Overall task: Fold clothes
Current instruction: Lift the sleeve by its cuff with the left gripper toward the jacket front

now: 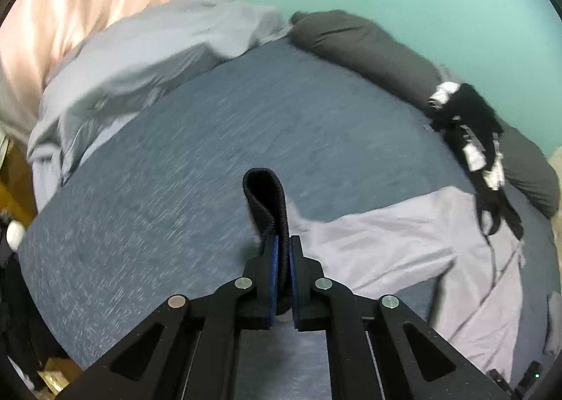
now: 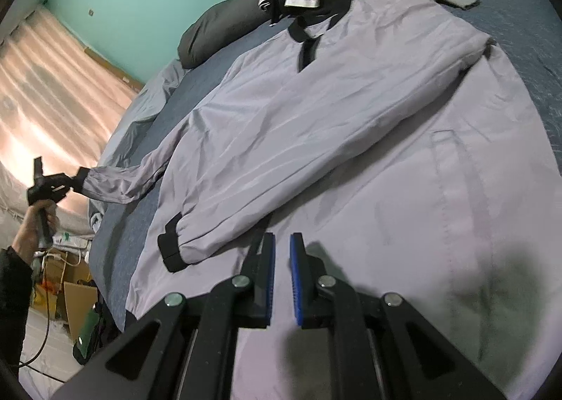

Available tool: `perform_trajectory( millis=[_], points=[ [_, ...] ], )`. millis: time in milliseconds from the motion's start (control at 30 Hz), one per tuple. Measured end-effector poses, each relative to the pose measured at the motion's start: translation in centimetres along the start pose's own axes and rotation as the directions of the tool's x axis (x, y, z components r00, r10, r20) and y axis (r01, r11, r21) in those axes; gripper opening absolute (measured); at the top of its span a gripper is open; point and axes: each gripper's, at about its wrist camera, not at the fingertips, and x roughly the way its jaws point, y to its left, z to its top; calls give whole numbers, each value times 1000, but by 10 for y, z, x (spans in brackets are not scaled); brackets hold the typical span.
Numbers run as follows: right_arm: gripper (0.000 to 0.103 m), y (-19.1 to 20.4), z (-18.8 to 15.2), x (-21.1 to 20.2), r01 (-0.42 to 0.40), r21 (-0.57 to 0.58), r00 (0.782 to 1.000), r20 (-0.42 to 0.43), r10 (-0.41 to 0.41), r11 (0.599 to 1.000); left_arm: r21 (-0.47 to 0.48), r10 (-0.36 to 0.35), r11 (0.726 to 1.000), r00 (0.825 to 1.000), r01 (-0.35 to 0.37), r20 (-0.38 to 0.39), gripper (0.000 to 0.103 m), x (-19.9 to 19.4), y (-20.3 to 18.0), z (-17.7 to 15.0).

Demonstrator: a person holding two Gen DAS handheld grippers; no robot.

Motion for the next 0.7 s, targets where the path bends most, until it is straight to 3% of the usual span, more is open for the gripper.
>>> perform_trajectory(
  millis=[333, 700],
  points=[
    [10, -23, 12, -21, -11, 20, 999, 43, 10, 1000, 157, -111, 982, 993, 103, 48, 5, -38, -146, 26],
    [9, -58, 18, -44, -45, 91, 997, 74, 39, 995, 387, -218, 901, 976, 196, 14, 5, -55, -344, -2]
  ],
)
